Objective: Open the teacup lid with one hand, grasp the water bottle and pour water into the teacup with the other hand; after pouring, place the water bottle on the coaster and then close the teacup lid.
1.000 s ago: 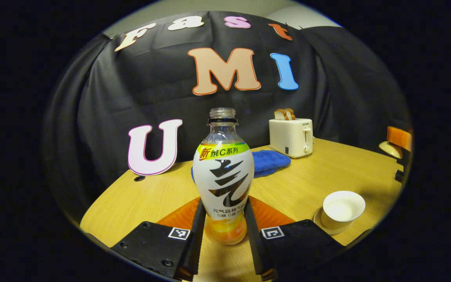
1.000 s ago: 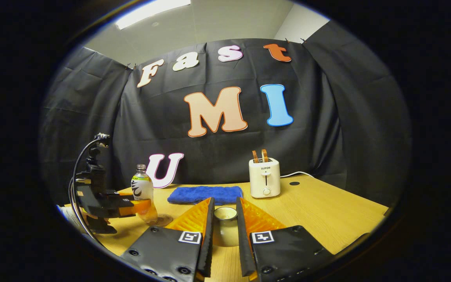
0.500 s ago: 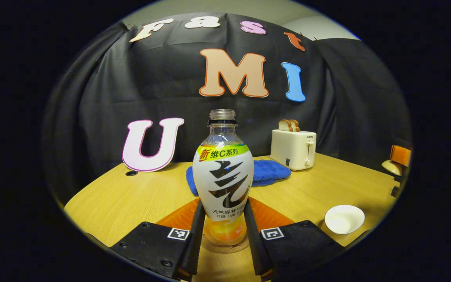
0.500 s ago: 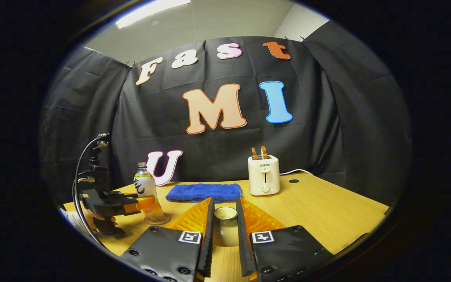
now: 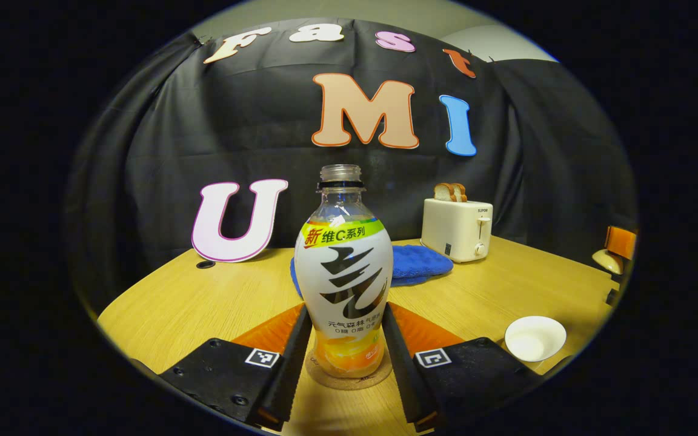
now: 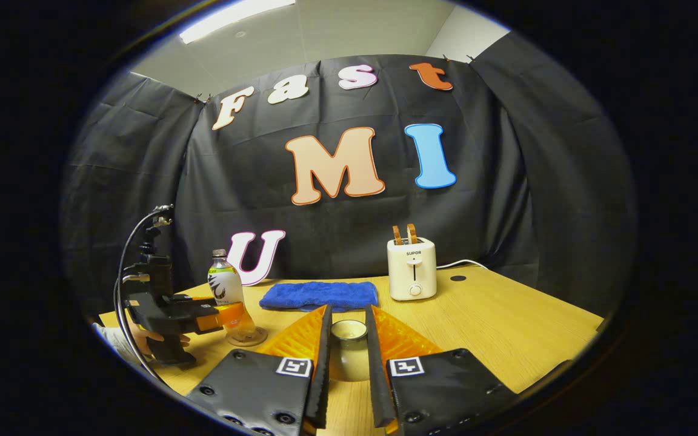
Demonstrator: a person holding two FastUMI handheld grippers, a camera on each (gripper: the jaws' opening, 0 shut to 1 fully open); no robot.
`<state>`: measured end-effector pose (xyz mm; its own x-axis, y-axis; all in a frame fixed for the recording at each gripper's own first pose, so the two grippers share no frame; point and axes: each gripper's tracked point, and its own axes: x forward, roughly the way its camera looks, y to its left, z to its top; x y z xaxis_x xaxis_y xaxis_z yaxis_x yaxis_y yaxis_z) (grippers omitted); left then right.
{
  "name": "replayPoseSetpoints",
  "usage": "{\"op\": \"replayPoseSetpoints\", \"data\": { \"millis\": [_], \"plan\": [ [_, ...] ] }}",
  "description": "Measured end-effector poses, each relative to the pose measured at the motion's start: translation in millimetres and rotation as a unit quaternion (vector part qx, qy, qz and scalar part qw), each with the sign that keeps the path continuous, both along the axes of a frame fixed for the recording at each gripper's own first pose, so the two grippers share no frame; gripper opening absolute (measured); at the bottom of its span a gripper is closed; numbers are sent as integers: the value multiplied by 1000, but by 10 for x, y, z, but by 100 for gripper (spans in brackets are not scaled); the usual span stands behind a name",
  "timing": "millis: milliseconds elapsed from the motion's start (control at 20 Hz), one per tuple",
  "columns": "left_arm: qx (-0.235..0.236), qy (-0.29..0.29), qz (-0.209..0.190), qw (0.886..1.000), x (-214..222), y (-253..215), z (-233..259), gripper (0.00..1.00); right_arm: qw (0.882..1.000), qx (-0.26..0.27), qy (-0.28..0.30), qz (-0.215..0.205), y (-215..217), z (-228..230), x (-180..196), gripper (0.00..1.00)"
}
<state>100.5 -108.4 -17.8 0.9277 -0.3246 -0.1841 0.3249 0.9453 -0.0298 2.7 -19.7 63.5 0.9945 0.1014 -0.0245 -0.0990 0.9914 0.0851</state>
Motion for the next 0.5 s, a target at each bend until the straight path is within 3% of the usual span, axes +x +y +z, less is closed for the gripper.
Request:
{"op": "replayPoseSetpoints", "data": {
  "millis": [200, 350, 500],
  "plan": [
    [9, 2, 3, 1000, -2, 21, -49, 72, 1000, 1, 0, 3, 39, -9, -5, 30],
    [4, 6, 10, 1000, 1, 48, -93, 84, 1000, 5, -1, 10, 102, -28, 15, 30],
    [4, 15, 13, 1000, -28, 60, -181, 87, 1000, 5, 6, 17, 184, -134, 61, 30]
  ]
}}
